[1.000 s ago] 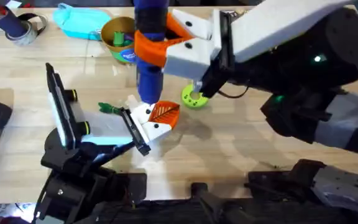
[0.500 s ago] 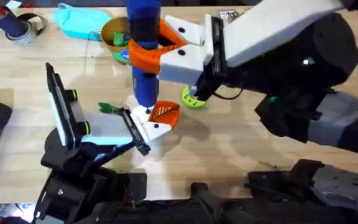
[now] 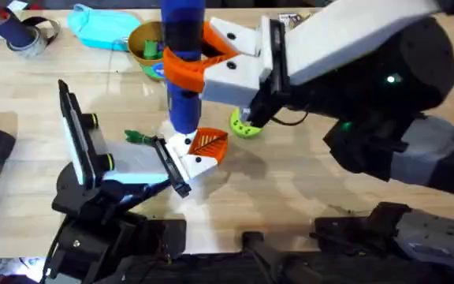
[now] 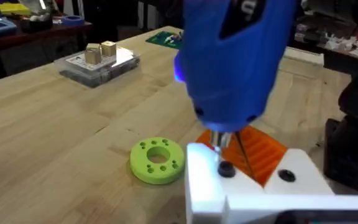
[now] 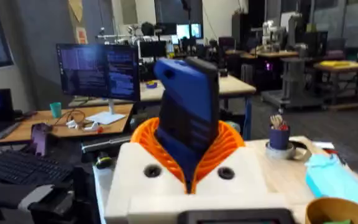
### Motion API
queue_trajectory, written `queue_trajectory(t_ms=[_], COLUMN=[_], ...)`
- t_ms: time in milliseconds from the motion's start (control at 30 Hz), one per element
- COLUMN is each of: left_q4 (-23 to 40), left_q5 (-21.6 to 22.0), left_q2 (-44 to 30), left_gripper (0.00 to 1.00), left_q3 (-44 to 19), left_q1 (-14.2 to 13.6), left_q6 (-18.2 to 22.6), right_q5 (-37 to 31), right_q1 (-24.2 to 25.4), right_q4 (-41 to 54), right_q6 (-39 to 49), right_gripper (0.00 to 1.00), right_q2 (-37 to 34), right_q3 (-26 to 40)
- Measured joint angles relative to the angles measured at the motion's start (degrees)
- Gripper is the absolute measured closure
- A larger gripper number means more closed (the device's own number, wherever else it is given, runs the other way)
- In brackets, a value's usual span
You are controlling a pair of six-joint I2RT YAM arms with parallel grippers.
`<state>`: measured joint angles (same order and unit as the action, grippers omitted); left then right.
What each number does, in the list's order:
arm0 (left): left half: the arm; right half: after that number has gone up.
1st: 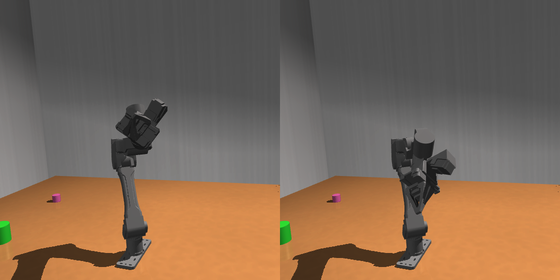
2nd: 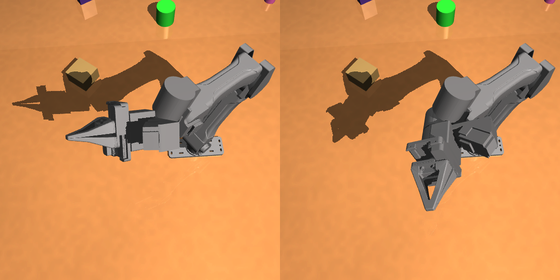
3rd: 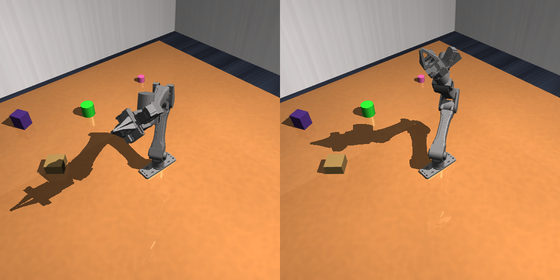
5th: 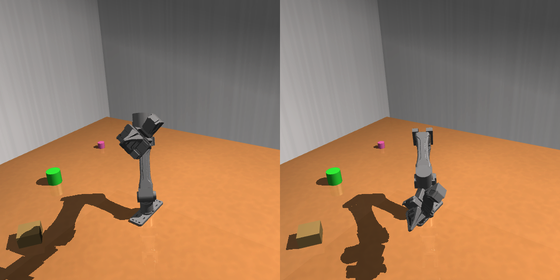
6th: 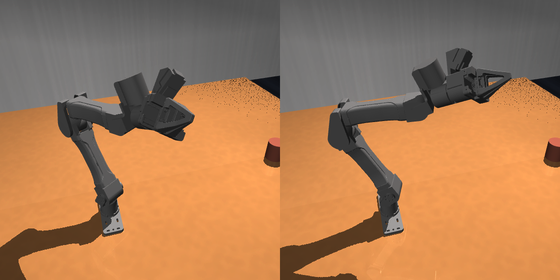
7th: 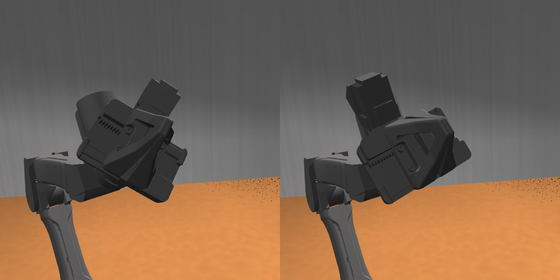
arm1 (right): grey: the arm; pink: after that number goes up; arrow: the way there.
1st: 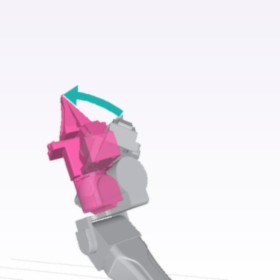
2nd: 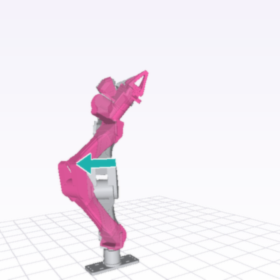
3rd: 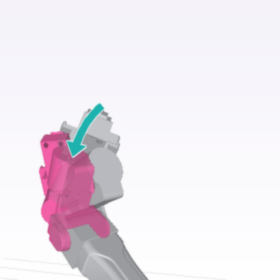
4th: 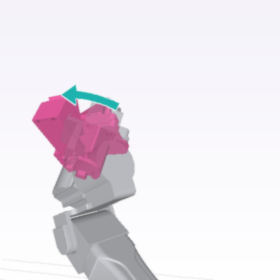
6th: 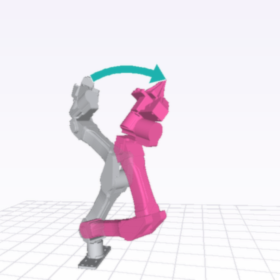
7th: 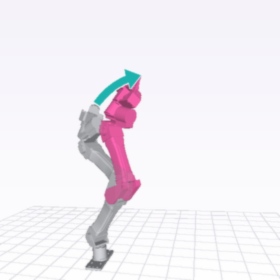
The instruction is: Pick up the gripper from the table and insert it into the empty holder that is missing its gripper. Then pick up a screw, insert it into the mounting hole, and use the screwdriver to tighten it. Finally, clean up the table by picking up the vegetable and placing it into the bucket.
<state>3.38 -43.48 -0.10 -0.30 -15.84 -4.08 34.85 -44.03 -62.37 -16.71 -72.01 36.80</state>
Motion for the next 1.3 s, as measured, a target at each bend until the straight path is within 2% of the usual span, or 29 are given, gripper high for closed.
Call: queue_trajectory(t_ms=[533,867,1300], left_q4=[0.0,0.1,0.1], left_q5=[0.0,0.0,-0.2], left_q2=[0.0,0.0,0.0], left_gripper=[0.991,0.991,0.991], left_q3=[0.0,0.0,0.0], left_q1=[0.0,0.0,0.0], left_q6=[0.0,-0.1,-0.7], right_q5=[1.5,1.1,1.3], right_q1=[0.0,0.0,-0.1], right_q4=[-1.1,2.4,2.6], right_q6=[-0.9,-1.0,-0.7], right_gripper=[0.979,0.979,0.979], right_q2=[0.0,0.0,0.0], right_q3=[0.0,0.0,0.0])
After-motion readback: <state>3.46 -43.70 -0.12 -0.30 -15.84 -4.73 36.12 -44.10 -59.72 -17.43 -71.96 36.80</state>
